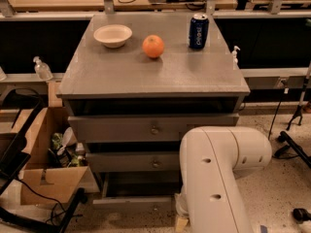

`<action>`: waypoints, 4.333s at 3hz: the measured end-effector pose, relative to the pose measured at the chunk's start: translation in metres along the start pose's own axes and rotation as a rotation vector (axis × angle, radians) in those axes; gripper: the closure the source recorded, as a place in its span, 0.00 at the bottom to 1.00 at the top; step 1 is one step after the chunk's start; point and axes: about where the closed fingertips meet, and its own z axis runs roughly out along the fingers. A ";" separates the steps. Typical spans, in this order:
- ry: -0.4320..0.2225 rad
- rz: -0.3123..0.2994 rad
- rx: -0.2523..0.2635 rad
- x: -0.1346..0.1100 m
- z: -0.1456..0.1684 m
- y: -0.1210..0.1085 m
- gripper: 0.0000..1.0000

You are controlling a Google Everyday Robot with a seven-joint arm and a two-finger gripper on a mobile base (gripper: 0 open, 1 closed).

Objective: Open bottom drawer

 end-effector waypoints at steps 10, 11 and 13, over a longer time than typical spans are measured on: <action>0.021 0.043 -0.084 0.003 -0.005 0.024 1.00; 0.021 0.043 -0.084 0.003 -0.006 0.024 1.00; 0.021 0.043 -0.084 0.003 -0.006 0.024 1.00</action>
Offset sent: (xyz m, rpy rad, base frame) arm -0.0596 -0.0079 -0.0035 -0.0163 0.2033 -0.0663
